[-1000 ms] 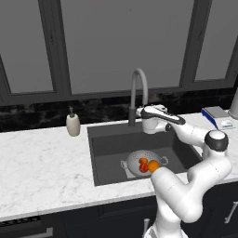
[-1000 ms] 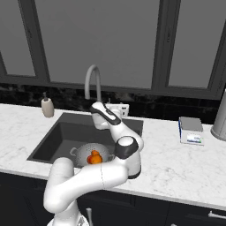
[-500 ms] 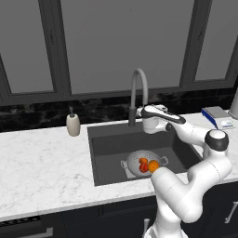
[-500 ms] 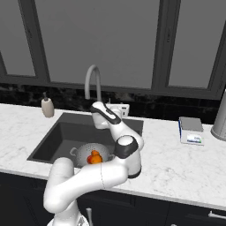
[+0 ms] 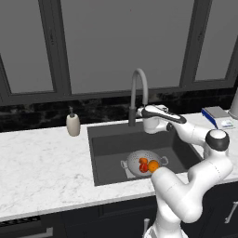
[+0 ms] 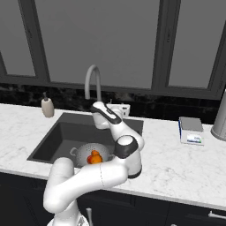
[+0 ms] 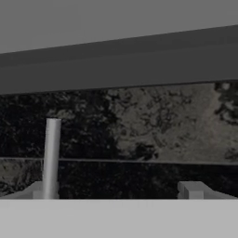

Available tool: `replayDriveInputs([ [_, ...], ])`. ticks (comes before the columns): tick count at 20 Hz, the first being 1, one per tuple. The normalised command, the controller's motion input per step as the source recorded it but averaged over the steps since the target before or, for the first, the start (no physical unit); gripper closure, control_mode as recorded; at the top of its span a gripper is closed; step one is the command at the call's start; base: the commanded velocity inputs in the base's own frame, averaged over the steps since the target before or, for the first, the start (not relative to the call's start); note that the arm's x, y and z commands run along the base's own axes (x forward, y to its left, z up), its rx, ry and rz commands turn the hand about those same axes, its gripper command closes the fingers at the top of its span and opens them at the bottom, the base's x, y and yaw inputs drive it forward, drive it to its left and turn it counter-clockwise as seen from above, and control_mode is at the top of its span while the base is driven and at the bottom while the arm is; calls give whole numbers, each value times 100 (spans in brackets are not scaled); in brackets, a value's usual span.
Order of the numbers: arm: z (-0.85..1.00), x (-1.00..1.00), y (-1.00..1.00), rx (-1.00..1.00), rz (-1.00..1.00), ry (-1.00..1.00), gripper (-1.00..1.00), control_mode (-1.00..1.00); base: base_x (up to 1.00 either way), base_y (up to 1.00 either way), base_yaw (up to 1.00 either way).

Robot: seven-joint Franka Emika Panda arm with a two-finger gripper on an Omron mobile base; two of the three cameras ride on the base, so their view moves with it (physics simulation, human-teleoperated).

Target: Put the colander in the sink, put the apple, orange, tangerine in the colander, and turn on the sink faucet and pour water over the colander.

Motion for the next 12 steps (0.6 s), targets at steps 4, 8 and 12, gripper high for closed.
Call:
replayDriveInputs([
  [4, 0, 15, -87, 0, 0, 0, -100, -100, 0, 0, 0],
  [8, 0, 19, -87, 0, 0, 0, -100, -100, 0, 0, 0],
  [12, 0, 17, -86, 1, 0, 0, -100, -100, 0, 0, 0],
])
